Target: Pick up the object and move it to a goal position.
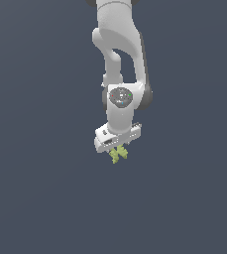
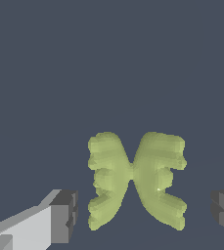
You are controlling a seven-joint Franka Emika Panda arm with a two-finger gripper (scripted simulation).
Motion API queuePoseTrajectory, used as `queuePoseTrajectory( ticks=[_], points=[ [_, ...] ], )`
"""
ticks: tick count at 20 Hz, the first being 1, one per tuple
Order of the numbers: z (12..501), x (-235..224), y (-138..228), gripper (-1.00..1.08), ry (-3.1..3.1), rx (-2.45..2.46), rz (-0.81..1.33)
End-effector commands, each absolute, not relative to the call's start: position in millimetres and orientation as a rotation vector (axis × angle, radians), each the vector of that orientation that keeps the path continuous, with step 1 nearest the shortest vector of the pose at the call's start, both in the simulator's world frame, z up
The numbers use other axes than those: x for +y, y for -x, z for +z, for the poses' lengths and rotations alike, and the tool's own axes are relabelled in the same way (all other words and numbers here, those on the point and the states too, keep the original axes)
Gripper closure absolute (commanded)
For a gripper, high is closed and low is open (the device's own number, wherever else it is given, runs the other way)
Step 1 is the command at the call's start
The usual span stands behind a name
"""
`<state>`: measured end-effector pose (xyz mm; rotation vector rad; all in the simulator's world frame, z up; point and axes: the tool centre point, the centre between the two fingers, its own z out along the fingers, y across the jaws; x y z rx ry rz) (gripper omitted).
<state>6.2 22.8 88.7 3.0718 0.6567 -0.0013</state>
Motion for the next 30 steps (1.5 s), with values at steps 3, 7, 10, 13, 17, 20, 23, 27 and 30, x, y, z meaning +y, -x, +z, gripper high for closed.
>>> queuePoseTrajectory(
  ticks=[3, 7, 10, 13, 17, 20, 23, 27, 30],
  points=[
    [76.3, 22.7, -5.7, -0.92, -3.072, 0.658, -0.002],
    [54.7, 23.2, -5.0, -0.92, -3.071, 0.663, -0.001],
    [43.8, 23.4, -5.1, -0.92, -3.07, 0.665, 0.0],
    [39.8, 23.3, -6.0, -0.92, -3.07, 0.665, 0.0],
    [39.6, 23.3, -6.2, 1.08, -3.07, 0.665, 0.0],
    [39.6, 23.3, -6.2, 1.08, -3.07, 0.665, 0.0],
    [39.6, 23.3, -6.2, 1.08, -3.07, 0.665, 0.0],
    [41.6, 23.3, -6.5, 1.08, -3.07, 0.664, 0.002],
    [47.5, 24.7, -6.0, 1.08, -3.07, 0.664, 0.002]
  ],
)
